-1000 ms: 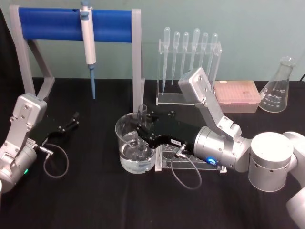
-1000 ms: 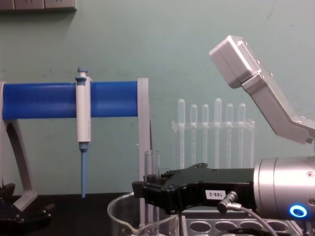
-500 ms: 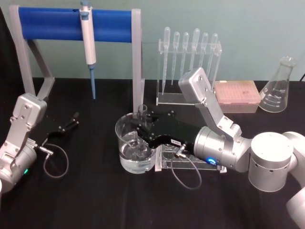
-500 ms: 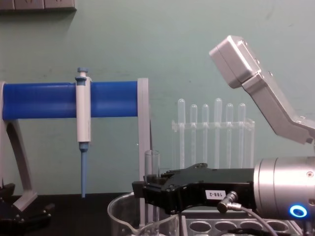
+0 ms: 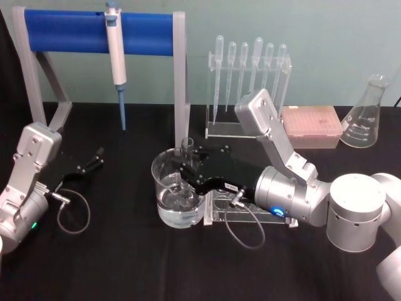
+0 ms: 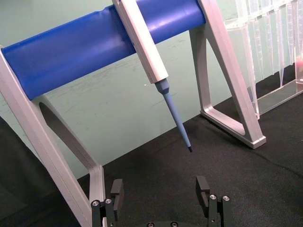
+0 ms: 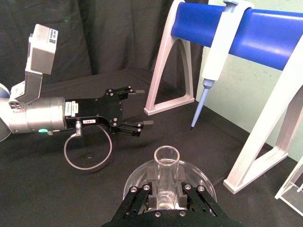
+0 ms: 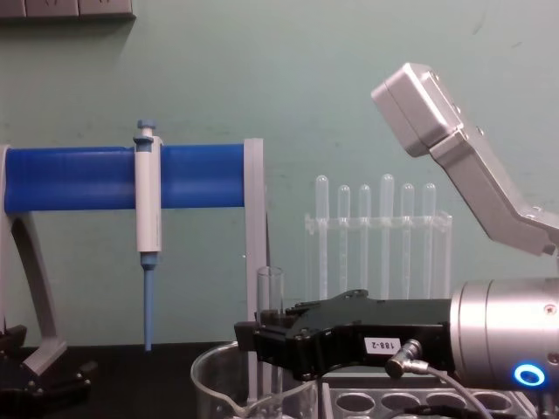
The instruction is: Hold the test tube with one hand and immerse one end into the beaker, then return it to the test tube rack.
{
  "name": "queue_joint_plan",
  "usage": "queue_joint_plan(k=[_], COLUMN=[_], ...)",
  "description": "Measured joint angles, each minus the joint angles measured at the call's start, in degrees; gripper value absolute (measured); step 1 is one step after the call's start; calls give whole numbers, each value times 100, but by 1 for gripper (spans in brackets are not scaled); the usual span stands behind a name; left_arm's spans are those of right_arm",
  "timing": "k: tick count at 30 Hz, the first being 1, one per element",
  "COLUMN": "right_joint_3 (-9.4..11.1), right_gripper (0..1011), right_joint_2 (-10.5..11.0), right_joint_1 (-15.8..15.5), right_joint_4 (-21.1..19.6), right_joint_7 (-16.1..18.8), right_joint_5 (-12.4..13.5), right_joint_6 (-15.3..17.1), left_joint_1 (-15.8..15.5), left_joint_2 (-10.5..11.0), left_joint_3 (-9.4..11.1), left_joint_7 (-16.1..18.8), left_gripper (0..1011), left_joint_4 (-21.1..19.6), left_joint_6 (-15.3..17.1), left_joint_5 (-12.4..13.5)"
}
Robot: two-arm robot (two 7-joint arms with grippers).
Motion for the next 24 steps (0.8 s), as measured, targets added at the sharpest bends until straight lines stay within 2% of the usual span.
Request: queue_joint_plan(k=[24], right_joint_3=[0], right_gripper=[225], right_joint_2=[0], right_joint_1=[0], right_joint_4=[0], right_joint_7=[0], right_joint_5=[0], right_joint_6=[0], left_joint_1=[0], left_joint_2=[0], left_joint_3=[0], left_joint_7=[0], left_gripper=[1000], left_joint_4=[0], left_joint_6=[0], left_joint_5=[0])
